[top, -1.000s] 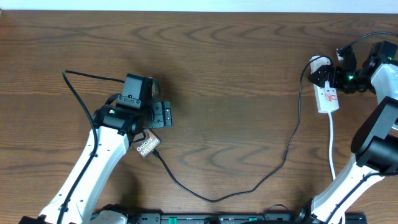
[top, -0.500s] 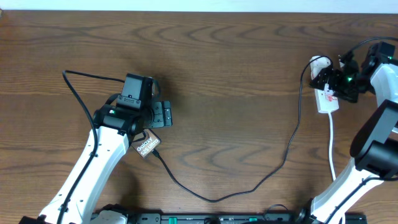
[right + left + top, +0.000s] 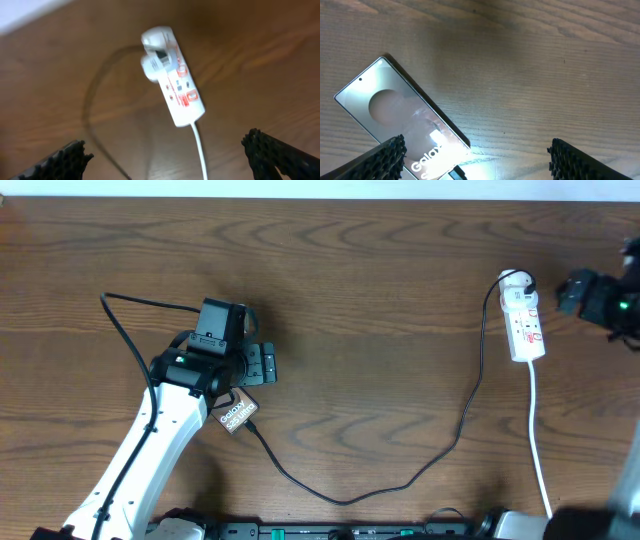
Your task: Plug charger to phone and switch on socket
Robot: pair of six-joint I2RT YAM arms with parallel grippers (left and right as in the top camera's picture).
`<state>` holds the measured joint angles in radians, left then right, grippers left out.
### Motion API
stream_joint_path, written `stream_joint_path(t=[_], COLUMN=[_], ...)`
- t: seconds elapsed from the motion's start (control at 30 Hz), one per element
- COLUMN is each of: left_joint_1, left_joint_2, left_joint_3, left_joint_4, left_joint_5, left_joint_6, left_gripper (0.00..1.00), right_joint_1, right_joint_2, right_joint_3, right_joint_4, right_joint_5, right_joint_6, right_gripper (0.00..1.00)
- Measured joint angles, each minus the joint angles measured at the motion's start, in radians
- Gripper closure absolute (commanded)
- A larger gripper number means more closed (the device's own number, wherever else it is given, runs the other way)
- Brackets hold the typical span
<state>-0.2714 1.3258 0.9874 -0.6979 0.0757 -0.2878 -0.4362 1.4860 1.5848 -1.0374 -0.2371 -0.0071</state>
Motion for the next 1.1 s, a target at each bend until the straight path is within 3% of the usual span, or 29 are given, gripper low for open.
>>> stream_joint_path(t=[0.23, 0.47, 1.1], left_joint_1=[0.000, 0.000, 0.000], left_joint_2=[0.000, 0.000, 0.000], left_joint_3=[0.000, 0.000, 0.000], left_joint_4=[-0.001, -0.001, -0.001], left_joint_5=[0.000, 0.000, 0.000], left_joint_6=[0.000, 0.000, 0.000], left_gripper=[0.10, 0.11, 0.11], right_joint_1=[0.000, 0.000, 0.000], right_joint_2=[-0.256, -0.399, -0.459], right_joint_3=[0.002, 0.003, 0.003], right_joint_4=[-0.003, -0.013, -0.014], right_joint_5=[-0.002, -0.002, -0.002], right_joint_6=[0.000, 0.000, 0.000], right_gripper=[0.01, 0.01, 0.01])
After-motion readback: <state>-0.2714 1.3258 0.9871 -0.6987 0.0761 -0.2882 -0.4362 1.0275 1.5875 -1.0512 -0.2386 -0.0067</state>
